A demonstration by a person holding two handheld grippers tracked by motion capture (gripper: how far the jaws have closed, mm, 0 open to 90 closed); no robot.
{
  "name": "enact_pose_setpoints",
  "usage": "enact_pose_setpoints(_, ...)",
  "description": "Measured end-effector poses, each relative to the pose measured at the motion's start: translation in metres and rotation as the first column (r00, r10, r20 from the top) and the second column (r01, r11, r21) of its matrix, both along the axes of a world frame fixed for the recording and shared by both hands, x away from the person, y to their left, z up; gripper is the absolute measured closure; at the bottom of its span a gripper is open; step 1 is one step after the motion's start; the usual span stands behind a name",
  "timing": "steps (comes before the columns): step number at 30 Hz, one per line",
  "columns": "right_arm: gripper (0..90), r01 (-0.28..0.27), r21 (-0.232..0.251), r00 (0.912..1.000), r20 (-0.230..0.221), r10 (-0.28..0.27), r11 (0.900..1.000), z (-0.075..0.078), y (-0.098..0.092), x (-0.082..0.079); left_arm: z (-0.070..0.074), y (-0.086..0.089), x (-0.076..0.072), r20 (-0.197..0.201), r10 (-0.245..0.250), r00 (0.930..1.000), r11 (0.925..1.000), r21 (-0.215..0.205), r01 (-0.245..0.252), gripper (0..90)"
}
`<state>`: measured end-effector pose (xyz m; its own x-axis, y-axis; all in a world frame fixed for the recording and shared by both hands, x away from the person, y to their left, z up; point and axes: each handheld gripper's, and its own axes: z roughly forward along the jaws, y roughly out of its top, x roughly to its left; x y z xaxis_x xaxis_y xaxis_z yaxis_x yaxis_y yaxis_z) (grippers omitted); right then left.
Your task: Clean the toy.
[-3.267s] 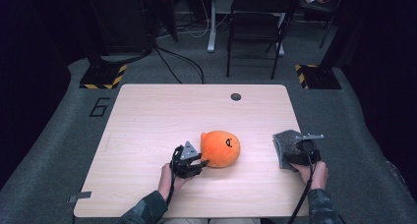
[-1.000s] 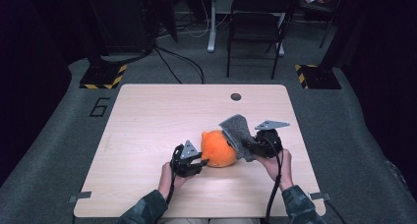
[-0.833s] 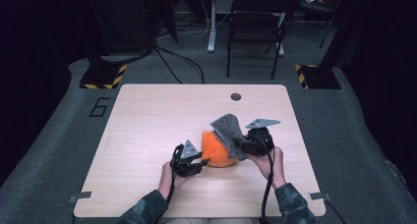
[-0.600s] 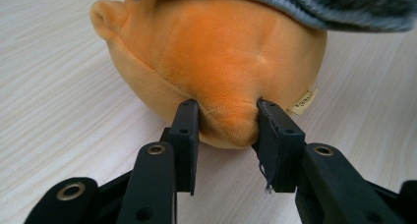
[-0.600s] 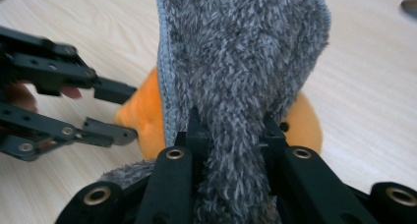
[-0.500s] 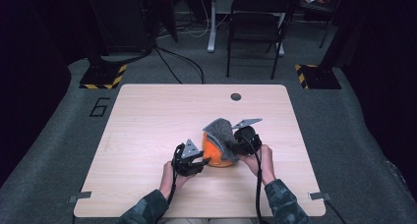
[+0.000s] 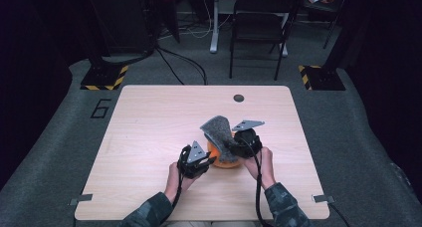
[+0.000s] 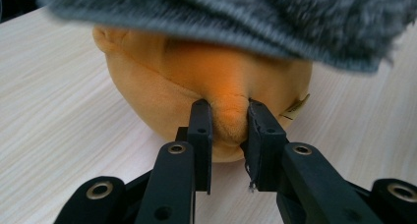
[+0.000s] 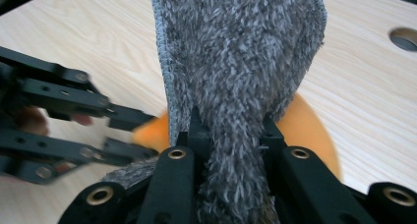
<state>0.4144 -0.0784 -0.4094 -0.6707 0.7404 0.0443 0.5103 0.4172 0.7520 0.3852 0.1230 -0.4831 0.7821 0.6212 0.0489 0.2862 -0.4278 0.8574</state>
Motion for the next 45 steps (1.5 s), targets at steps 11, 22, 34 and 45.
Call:
enact_pose_setpoints(11, 75.0, 0.002, -0.039, 0.9997, -0.026, -0.003, 0.999, -0.018, 0.002, 0.007, -0.003, -0.001, 0.001, -0.03, -0.001, 0.9996, 0.9999, 0.011, 0.002, 74.7)
enact_pose_setpoints(22, 75.1, 0.016, -0.023, 0.9992, -0.036, -0.016, 1.0, -0.019, -0.01, 0.007, -0.005, 0.001, 0.003, -0.041, -0.011, 0.9991, 0.9999, -0.003, 0.011, 74.4)
enact_pose_setpoints(34, 74.8, 0.073, -0.007, 0.9959, -0.054, -0.073, 0.997, -0.024, -0.036, 0.01, -0.006, 0.004, 0.005, -0.054, -0.017, 0.9984, 0.9998, -0.007, 0.017, 73.2)
enact_pose_setpoints(45, 74.7, 0.152, -0.009, 0.9805, -0.125, -0.151, 0.988, -0.037, -0.063, 0.02, -0.006, 0.005, 0.005, -0.056, -0.016, 0.9983, 0.9998, -0.009, 0.016, 73.1)
